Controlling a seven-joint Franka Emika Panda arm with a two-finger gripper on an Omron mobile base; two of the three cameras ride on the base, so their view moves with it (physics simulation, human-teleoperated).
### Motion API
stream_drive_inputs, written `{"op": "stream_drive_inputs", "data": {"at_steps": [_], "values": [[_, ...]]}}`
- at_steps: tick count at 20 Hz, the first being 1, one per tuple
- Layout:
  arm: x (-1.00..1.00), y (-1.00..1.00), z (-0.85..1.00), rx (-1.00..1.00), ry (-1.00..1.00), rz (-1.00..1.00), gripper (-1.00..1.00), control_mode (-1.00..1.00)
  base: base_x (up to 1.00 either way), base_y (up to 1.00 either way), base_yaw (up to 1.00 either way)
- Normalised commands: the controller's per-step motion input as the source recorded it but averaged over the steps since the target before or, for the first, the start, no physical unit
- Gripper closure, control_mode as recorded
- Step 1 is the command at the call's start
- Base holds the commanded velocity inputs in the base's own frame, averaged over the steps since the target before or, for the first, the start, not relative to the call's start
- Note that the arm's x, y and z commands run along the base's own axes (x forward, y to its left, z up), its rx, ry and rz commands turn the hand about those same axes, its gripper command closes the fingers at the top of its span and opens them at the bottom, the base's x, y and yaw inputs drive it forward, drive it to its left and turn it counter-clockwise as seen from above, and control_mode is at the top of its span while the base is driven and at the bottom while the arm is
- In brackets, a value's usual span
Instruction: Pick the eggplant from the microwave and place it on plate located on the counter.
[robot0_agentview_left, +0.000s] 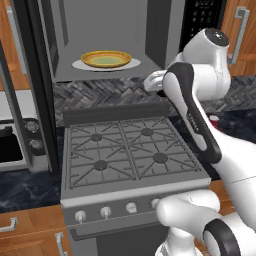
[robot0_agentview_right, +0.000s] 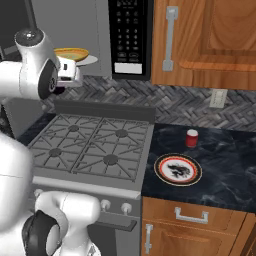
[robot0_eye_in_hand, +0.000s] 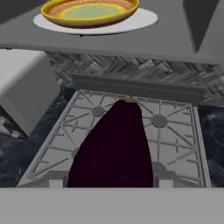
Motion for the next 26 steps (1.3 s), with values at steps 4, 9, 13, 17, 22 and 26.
{"op": "stream_drive_inputs", "data": {"at_steps": [4, 9, 13, 17, 22, 26], "values": [[-0.67, -1.0, -0.53, -0.03, 0.21, 0.0, 1.0, -1.0, 0.0, 0.0, 0.0], [-0.28, -1.0, -0.54, 0.0, 0.24, -0.04, 1.0, -1.0, 0.0, 0.0, 0.0], [-0.03, -1.0, -0.58, 0.0, 0.29, -0.04, 1.0, -1.0, 0.0, 0.0, 0.0], [0.01, -1.0, -0.65, -0.03, 0.29, -0.11, 1.0, -1.0, 0.0, 0.0, 0.0], [0.06, -1.0, -0.7, -0.04, 0.29, -0.16, 1.0, -1.0, 0.0, 0.0, 0.0], [0.19, -1.0, -0.68, -0.01, 0.21, -0.11, 1.0, -1.0, 0.0, 0.0, 0.0]]}}
